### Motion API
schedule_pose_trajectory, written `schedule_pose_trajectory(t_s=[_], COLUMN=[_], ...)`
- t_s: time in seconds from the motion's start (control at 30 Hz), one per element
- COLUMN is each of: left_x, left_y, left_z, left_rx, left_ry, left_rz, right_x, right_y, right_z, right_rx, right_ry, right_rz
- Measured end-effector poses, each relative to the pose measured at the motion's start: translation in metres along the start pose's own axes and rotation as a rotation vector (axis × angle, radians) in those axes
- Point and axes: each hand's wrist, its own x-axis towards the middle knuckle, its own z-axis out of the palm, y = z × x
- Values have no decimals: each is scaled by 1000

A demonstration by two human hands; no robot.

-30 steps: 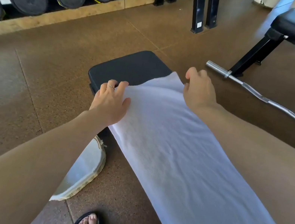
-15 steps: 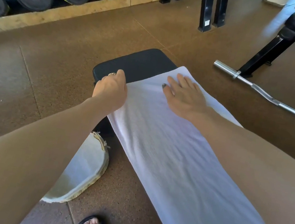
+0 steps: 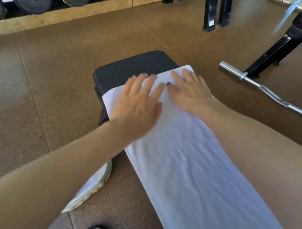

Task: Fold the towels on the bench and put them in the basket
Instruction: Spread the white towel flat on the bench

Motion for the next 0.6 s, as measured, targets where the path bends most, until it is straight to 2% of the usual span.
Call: schedule_pose_trajectory(t_s=[0.07, 0.13, 0.33, 0.5, 0.6], left_x=[-11, -12, -1, -3, -3], left_y=[15, 11, -22, -23, -22], left_z=[9, 19, 26, 27, 20], left_rx=[-173, -173, -168, -205, -109], left_ry=[-244, -359, -339, -287, -351], left_rz=[-106, -207, -347, -361, -349], right_x=[4, 6, 8, 8, -3], right_y=[-2, -1, 8, 11, 6], right_z=[4, 6, -2, -2, -3], right_rx=[53, 74, 126, 110, -55], right_ry=[39, 39, 3, -22, 124], right_rz=[-17, -36, -47, -43, -15])
